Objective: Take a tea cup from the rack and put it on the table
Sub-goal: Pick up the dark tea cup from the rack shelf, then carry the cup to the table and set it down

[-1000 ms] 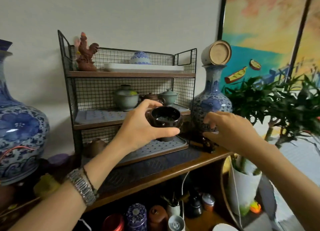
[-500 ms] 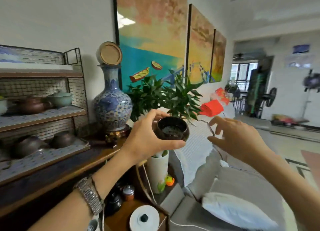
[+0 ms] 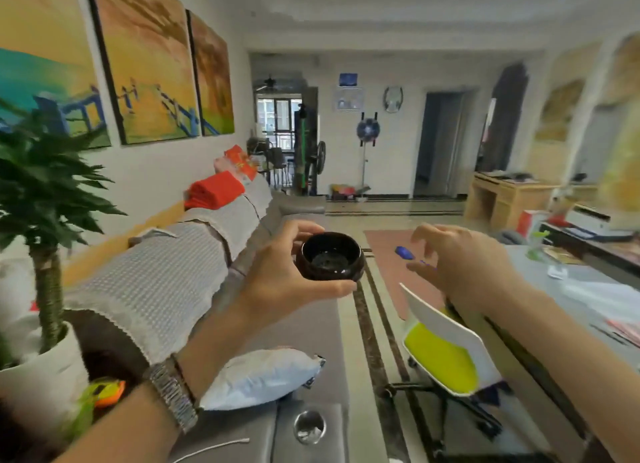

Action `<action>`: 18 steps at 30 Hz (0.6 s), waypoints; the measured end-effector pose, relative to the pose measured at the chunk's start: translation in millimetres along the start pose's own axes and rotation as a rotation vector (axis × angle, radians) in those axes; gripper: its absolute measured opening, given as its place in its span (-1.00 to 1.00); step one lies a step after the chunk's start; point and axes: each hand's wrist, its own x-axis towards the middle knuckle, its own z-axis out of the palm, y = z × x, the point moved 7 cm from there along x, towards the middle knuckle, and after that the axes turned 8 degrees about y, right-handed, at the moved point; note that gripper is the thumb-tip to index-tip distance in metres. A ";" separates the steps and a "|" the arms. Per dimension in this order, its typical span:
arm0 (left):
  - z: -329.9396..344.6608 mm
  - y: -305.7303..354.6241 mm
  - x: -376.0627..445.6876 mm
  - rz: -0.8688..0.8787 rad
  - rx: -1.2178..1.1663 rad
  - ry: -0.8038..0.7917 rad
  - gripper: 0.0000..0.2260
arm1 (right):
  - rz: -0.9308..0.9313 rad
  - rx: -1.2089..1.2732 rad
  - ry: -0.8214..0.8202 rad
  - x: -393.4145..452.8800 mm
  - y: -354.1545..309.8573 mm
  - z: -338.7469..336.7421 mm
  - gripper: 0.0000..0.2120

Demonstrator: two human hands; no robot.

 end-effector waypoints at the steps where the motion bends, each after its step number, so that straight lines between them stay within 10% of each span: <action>1: 24.0 1.1 8.4 0.015 -0.032 -0.042 -0.39 | 0.035 -0.029 -0.011 -6.9 22.3 0.1 -0.75; 18: 346.0 -12.2 113.1 0.168 -0.408 -0.614 -0.37 | 0.625 -0.326 -0.089 -88.9 263.2 16.9 -0.70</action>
